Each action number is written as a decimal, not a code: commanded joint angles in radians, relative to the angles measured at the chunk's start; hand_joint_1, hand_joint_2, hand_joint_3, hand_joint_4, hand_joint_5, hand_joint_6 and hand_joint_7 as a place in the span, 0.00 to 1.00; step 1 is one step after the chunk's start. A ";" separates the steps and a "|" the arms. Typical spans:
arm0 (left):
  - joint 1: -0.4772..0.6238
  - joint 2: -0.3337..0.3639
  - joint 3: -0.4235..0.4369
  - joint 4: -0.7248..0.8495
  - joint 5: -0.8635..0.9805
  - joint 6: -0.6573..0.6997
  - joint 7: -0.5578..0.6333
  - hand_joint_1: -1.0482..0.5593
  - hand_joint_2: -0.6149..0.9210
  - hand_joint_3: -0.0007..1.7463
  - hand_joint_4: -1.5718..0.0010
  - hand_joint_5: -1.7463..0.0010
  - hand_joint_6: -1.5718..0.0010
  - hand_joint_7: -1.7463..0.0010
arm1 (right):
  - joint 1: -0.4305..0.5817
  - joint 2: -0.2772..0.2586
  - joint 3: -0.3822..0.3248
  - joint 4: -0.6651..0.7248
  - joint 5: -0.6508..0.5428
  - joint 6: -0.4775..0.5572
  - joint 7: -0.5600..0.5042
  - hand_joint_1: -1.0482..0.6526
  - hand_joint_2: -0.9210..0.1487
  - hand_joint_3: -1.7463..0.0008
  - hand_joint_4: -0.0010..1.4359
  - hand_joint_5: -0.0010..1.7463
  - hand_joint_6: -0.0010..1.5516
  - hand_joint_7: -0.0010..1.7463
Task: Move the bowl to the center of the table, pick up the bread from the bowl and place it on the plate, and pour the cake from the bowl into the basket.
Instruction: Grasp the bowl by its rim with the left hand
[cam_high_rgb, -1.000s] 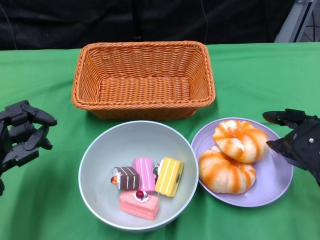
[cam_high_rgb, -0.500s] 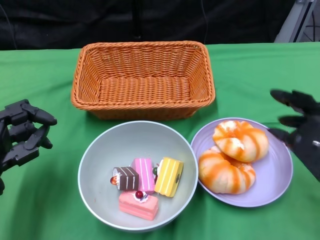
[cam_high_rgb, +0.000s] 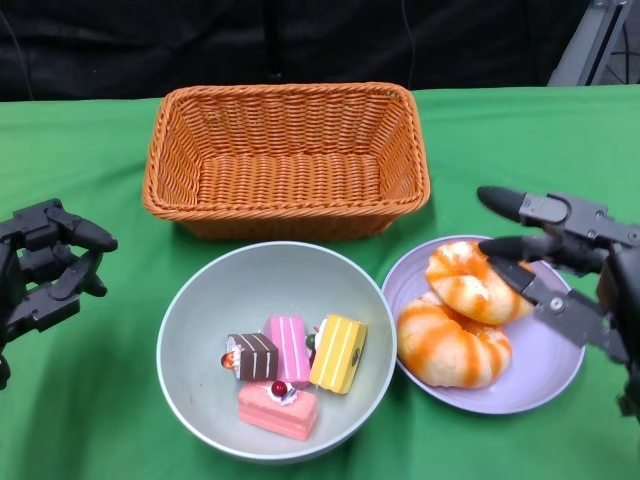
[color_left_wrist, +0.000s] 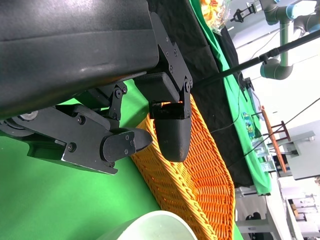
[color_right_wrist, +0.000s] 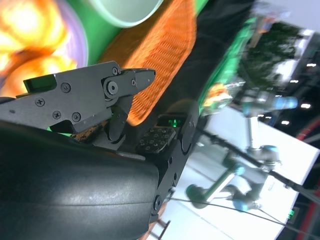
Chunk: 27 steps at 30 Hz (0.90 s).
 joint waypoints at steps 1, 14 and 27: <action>0.009 0.025 0.003 -0.001 0.000 -0.010 -0.004 0.62 1.00 0.21 0.50 0.26 0.40 0.59 | 0.037 0.014 0.014 -0.023 0.013 -0.061 0.001 0.57 0.28 0.54 0.51 0.71 0.51 0.51; 0.059 0.131 -0.104 -0.095 0.057 -0.182 -0.228 0.33 1.00 0.03 0.64 0.96 0.64 1.00 | 0.072 0.052 0.028 -0.023 0.034 -0.053 -0.001 0.56 0.24 0.54 0.50 0.86 0.41 0.75; 0.128 0.257 -0.212 -0.267 0.160 -0.484 -0.237 0.21 1.00 0.01 0.79 1.00 0.81 1.00 | 0.050 0.065 0.017 -0.001 0.066 -0.020 0.001 0.55 0.23 0.54 0.48 0.87 0.39 0.77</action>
